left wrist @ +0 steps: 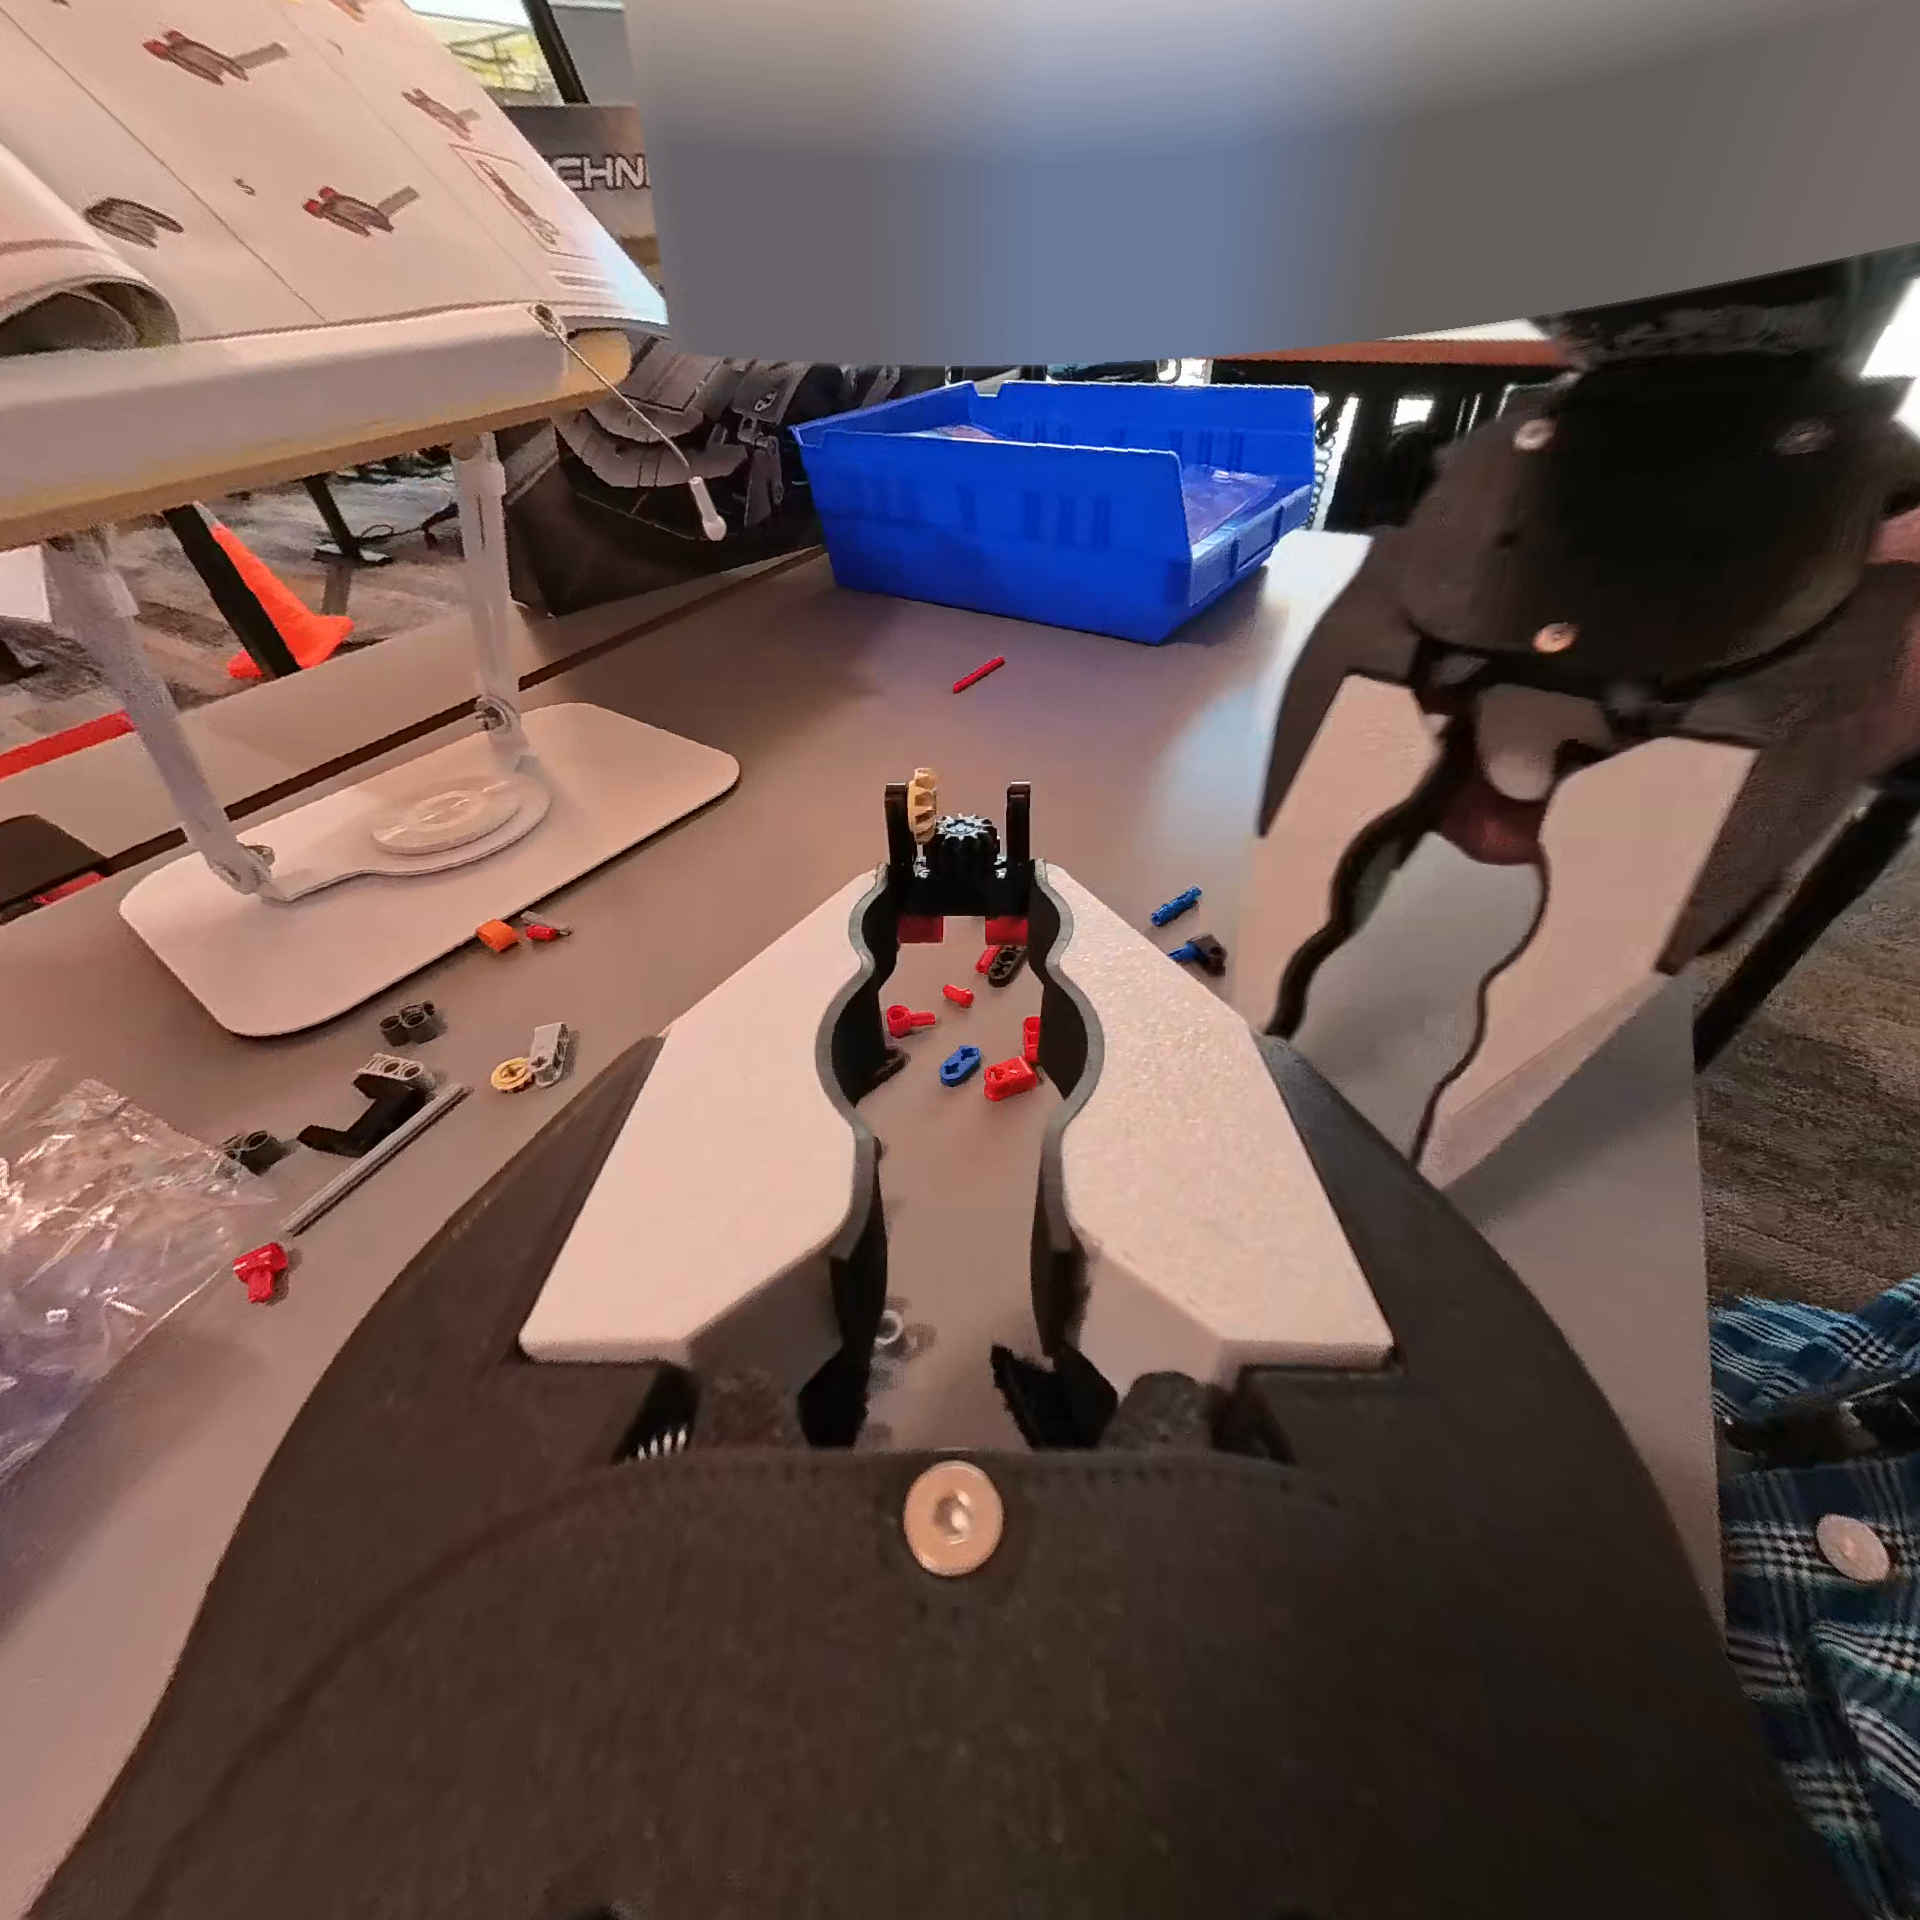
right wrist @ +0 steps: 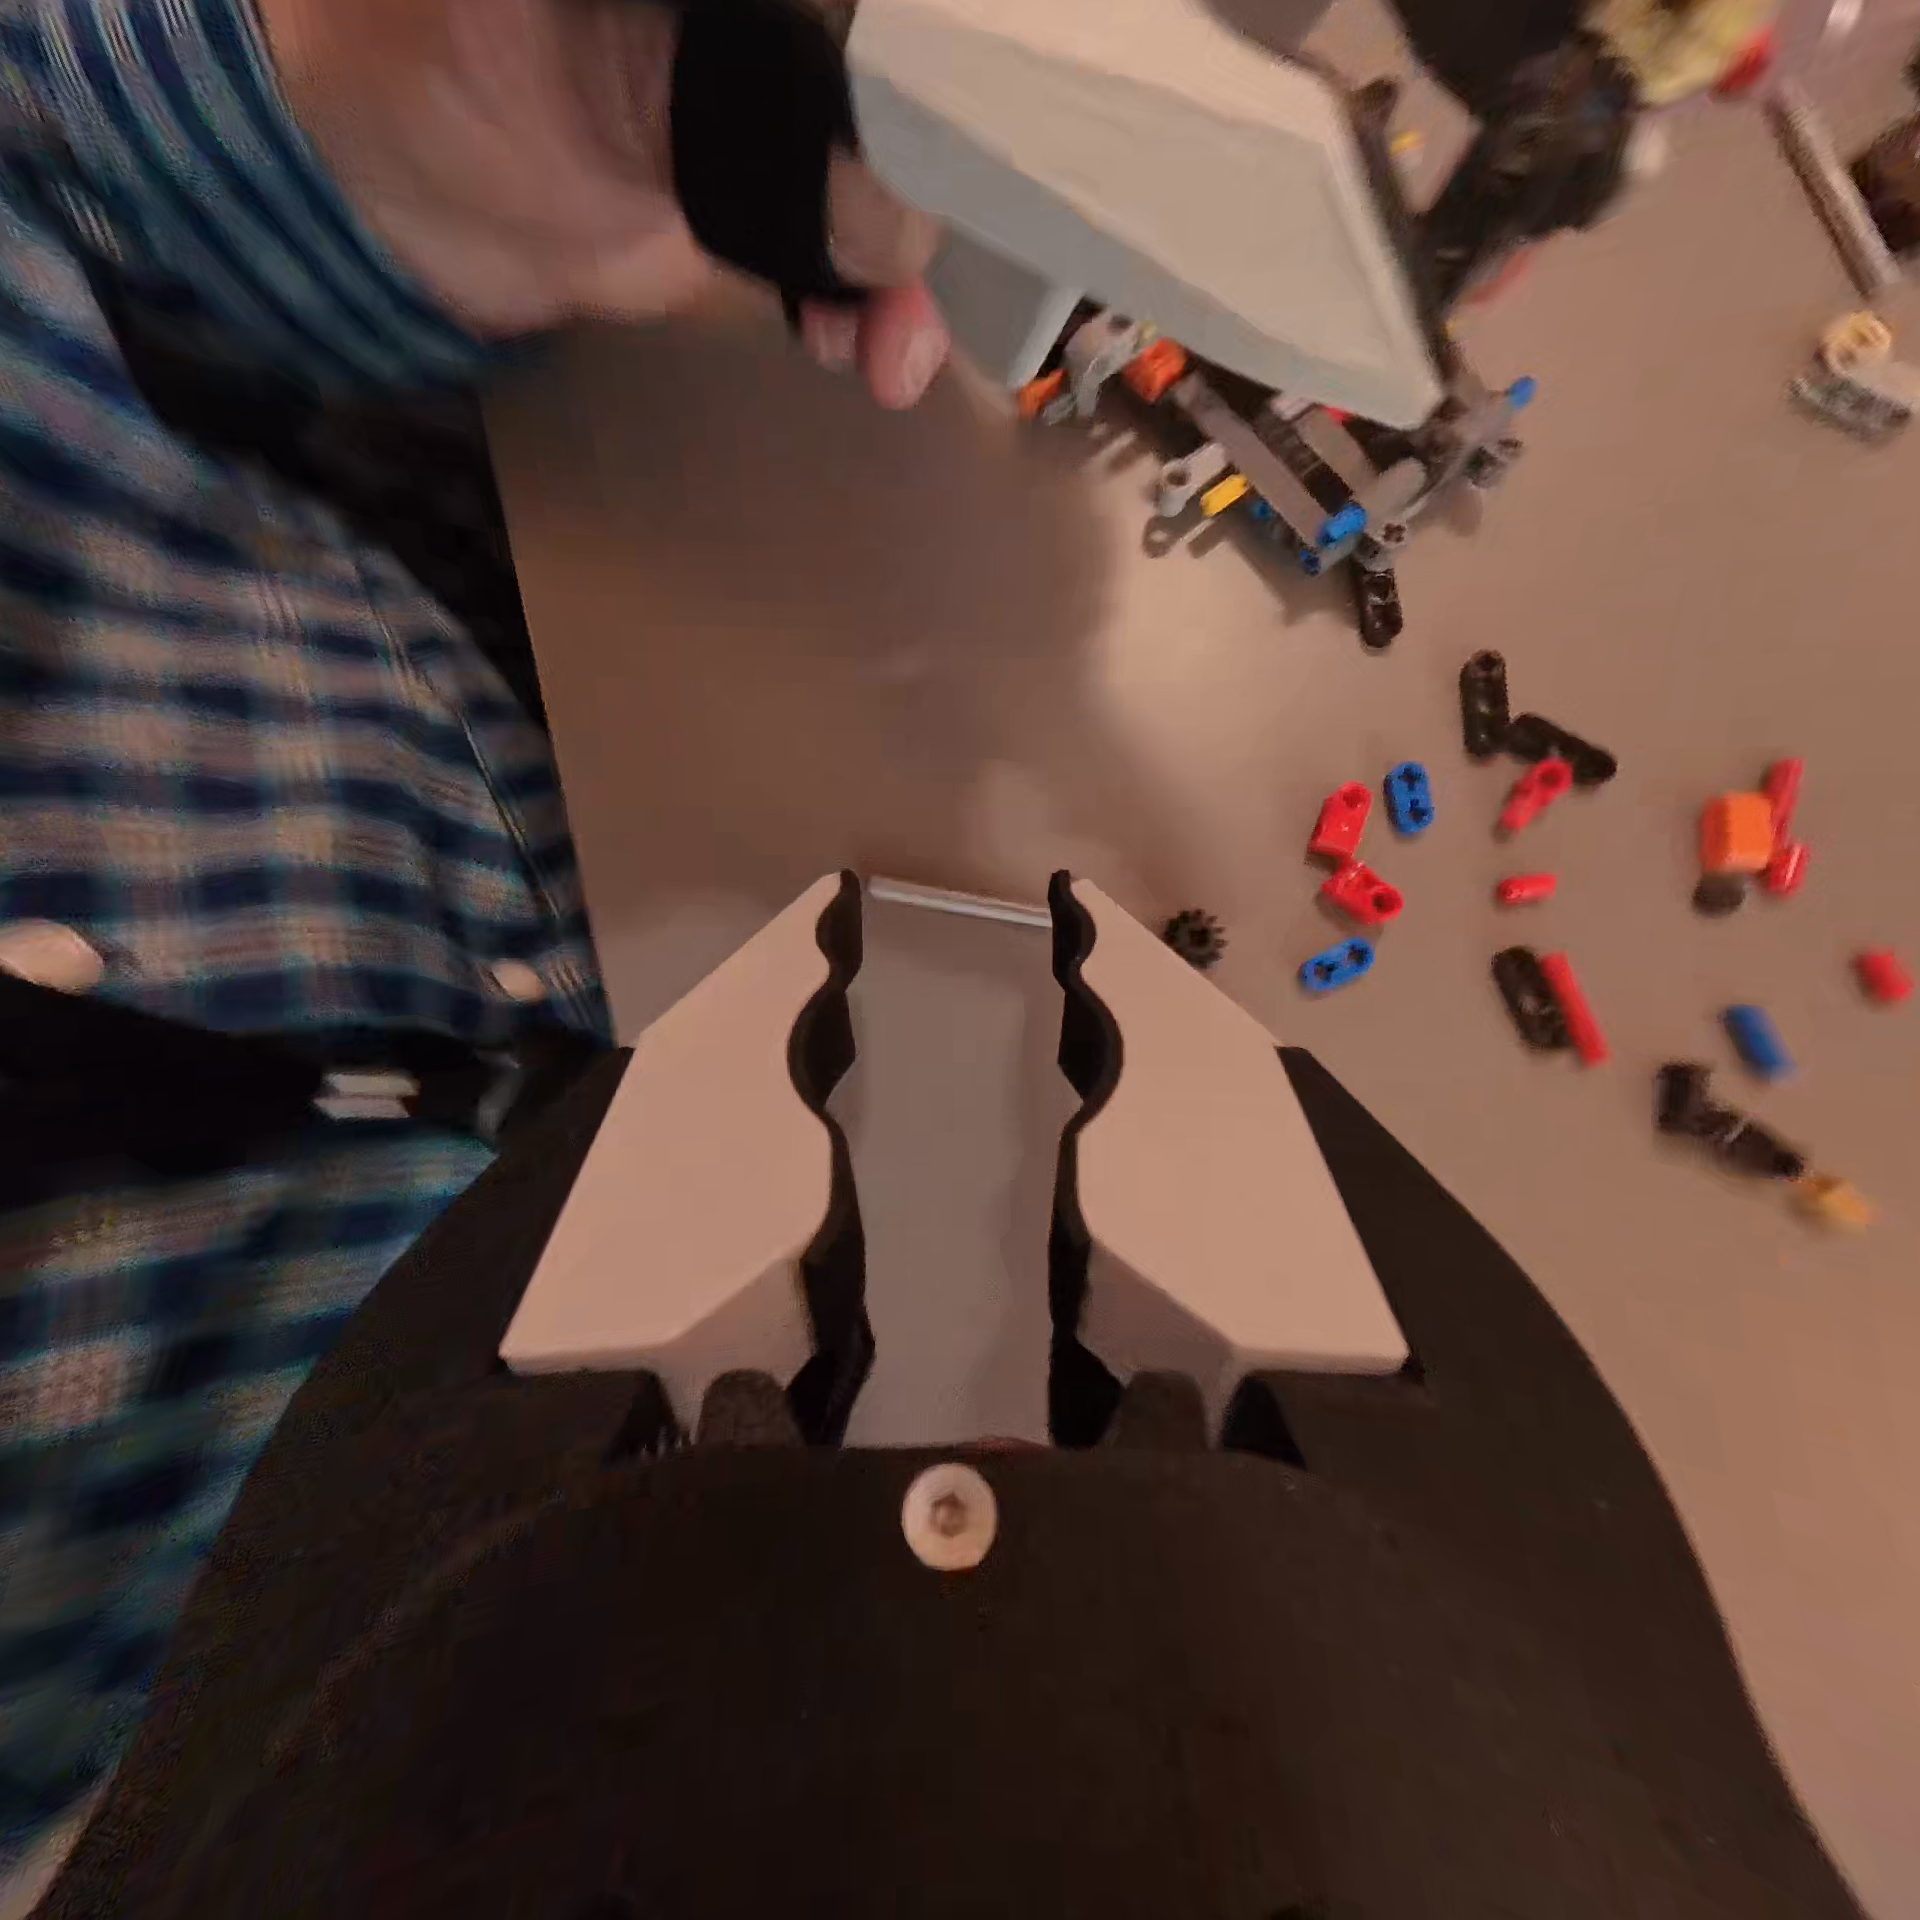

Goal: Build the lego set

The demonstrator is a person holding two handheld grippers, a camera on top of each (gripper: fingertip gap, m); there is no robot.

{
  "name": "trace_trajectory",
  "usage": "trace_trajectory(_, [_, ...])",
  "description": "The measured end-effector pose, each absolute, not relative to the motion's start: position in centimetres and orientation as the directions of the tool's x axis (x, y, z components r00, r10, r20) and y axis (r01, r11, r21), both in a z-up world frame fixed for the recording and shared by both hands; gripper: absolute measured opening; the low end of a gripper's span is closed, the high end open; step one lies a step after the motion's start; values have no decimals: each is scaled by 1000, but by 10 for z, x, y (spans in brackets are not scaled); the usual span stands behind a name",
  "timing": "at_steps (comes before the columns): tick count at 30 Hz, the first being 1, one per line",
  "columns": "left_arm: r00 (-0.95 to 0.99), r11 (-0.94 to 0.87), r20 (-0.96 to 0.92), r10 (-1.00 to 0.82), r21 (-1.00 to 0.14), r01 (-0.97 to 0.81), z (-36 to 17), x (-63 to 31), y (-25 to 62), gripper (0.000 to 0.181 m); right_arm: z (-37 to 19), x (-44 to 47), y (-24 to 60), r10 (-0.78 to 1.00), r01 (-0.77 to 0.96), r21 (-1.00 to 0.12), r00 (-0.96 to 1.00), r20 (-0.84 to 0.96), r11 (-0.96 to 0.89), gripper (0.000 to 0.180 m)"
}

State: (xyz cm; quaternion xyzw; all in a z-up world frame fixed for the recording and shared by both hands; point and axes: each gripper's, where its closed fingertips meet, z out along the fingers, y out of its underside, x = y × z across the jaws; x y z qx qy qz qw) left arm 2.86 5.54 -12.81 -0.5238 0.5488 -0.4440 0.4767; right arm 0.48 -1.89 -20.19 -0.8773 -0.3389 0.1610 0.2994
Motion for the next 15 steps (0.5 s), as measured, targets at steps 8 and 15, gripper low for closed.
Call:
trace_trajectory(8, [-6,55,-54,-999,-989,-139,-127,28,54,22,-220,7,-21,358,222,-616,928,-106,-756,45])
trace_trajectory(15, [11,64,-66,-998,-989,-131,-126,19,57,22,-230,-2,-8,392,316,-605,920,7,-731,18])
